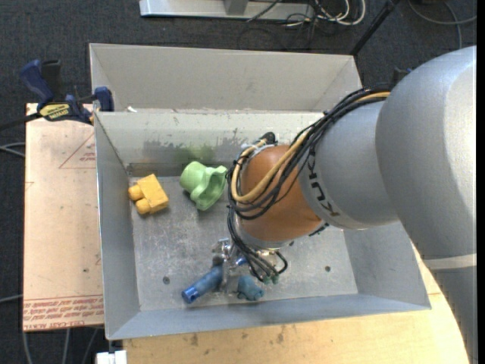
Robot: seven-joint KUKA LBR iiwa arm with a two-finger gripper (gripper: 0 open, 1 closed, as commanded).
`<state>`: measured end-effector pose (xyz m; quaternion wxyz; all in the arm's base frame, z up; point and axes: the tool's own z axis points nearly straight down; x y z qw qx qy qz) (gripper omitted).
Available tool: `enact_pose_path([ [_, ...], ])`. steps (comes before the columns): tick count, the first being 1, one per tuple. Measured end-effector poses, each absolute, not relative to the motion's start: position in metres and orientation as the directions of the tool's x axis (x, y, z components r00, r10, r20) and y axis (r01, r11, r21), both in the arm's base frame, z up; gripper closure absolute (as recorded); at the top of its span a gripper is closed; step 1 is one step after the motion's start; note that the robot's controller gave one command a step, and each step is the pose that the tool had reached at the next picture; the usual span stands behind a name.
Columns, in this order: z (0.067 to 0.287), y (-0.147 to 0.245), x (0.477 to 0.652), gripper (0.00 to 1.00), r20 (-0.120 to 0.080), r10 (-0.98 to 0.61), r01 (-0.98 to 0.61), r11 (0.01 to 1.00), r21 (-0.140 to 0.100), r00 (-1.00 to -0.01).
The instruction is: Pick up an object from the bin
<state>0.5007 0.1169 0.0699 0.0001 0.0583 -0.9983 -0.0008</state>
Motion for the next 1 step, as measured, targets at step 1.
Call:
enact_pose_path([
  [1,0.2523,0.1130,0.5060,1.00,-0.010,-0.067,-0.067,0.998,0.002,-0.998],
])
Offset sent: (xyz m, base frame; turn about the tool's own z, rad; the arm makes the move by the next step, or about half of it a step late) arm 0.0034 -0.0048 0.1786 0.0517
